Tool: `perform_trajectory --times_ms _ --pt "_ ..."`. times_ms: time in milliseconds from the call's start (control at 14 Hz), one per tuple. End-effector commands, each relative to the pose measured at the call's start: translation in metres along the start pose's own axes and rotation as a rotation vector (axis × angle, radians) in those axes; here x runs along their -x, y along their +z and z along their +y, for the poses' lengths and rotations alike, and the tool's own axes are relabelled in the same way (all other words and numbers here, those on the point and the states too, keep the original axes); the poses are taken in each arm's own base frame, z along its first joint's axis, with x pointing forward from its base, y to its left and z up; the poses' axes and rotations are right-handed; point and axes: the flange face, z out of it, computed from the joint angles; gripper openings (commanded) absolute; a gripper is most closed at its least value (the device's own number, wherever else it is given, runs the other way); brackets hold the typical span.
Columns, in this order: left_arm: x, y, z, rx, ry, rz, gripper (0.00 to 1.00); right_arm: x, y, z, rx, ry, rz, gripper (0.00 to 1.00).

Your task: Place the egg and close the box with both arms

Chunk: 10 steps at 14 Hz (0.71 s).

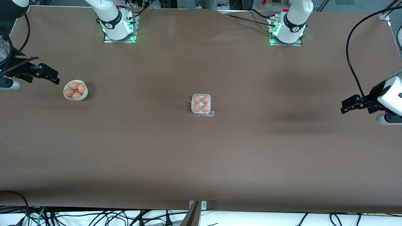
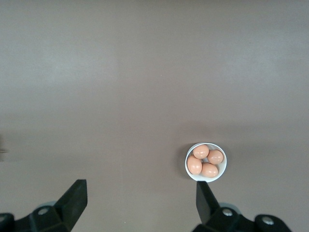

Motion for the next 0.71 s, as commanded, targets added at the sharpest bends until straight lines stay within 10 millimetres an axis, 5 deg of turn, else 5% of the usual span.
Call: perform_trajectory --times_ms 0,643 --pt "0.0117 -0.0039 0.0024 0.013 0.012 -0.022 1.00 -0.0011 -0.0047 0.0028 -0.005 0.002 0.006 1.00" --pt "0.0190 -0.0042 -0.0066 0.010 0.006 -0.084 1.00 -0.0015 -0.0038 0.0044 -0.007 0.005 0.005 1.00"
